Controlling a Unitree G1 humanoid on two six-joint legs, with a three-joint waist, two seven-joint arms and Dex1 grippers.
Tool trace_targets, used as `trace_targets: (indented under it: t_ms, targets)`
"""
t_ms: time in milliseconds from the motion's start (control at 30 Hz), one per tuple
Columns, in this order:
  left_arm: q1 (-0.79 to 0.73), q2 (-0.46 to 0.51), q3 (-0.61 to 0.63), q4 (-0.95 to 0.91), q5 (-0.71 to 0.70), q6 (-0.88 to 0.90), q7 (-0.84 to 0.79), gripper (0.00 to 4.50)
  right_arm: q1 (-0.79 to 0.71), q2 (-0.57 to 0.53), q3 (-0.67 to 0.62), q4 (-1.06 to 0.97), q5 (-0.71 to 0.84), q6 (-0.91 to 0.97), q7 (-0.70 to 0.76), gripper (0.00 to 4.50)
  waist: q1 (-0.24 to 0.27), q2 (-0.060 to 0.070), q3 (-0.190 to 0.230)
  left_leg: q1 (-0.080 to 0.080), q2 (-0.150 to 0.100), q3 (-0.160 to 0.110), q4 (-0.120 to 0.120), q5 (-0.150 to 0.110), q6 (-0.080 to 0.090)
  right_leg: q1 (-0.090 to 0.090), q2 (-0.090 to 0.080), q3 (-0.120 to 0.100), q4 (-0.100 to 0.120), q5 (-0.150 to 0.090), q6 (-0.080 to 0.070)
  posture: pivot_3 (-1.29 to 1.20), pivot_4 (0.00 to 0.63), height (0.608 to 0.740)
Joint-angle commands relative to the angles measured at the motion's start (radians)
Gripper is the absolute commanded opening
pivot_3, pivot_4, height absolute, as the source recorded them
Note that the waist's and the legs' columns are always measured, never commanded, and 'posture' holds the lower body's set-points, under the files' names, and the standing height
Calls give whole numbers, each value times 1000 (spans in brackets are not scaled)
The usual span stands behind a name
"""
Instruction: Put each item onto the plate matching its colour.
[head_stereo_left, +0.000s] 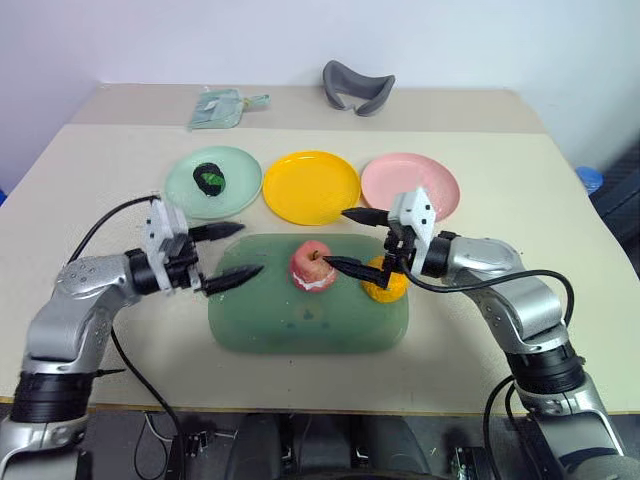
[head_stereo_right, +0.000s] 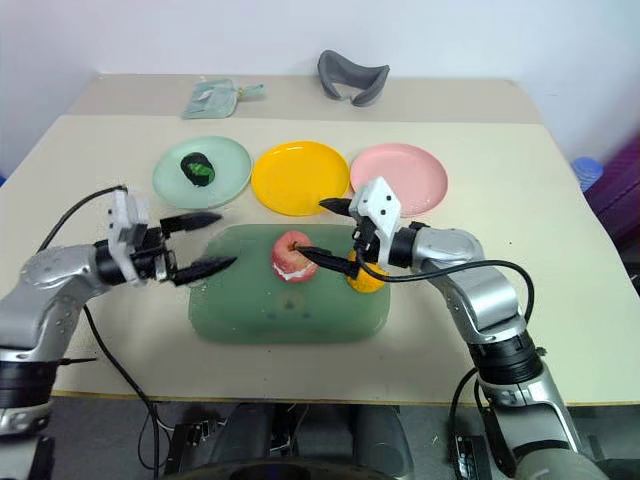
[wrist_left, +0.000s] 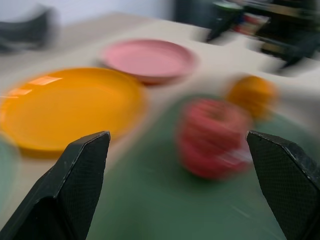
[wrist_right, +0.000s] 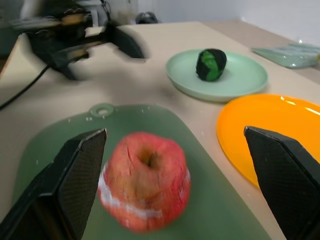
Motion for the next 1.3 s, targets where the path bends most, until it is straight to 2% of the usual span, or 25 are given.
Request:
trace_targets:
  t_ms: [33, 200, 400, 833, 933, 1167, 1300]
  targets:
    - [47, 37, 62, -38, -21, -70, -94, 4452, -47, 17, 30, -21, -7, 50, -15, 4500, 2, 0, 0, 0, 0, 0, 0, 0, 0, 0, 0, 0, 0, 0, 0, 0, 150, 740]
    - [85, 74, 107, -60, -54, -47, -125, 4452, -90, 23, 77, 13, -18, 103, 7, 4500, 5, 0, 0, -1, 0, -1, 1, 0, 0, 0, -1, 0, 0, 0, 0, 0, 150, 740]
    - [126, 76, 131, -101, -59, -40, -106, 4452, -115, 19, 105, 37, -11, 153, 47, 4500, 0, 0, 0, -2, 0, -1, 1, 0, 0, -1, 0, 0, 0, 0, -1, 0, 150, 740]
    - [148, 67, 137, -150, -67, -43, -63, 4452, -132, 75, 123, 160, -58, 98, 69, 4500, -1, 0, 0, -2, 0, -1, 1, 0, 0, -1, 0, 0, 0, 0, -1, 0, 150, 740]
    - [143, 59, 134, -149, -66, -48, -52, 4500, -140, 91, 122, 188, -68, 85, 68, 3683, -1, 0, 0, -2, 0, -1, 1, 0, 0, -1, 0, 0, 0, 0, -1, 0, 150, 740]
    - [134, 40, 129, -147, -58, -57, -25, 4500, -144, 102, 124, 206, -86, 71, 76, 223, -1, 0, 0, -2, 0, -1, 1, 0, 0, -1, 0, 0, 0, 0, -1, 0, 150, 740]
    - [124, 19, 130, -141, -61, -57, 10, 4500, -139, 95, 110, 192, -90, 61, 76, 223, 0, 0, 0, -2, 0, -1, 1, 0, 0, -1, 0, 0, 0, 0, -1, 0, 150, 740]
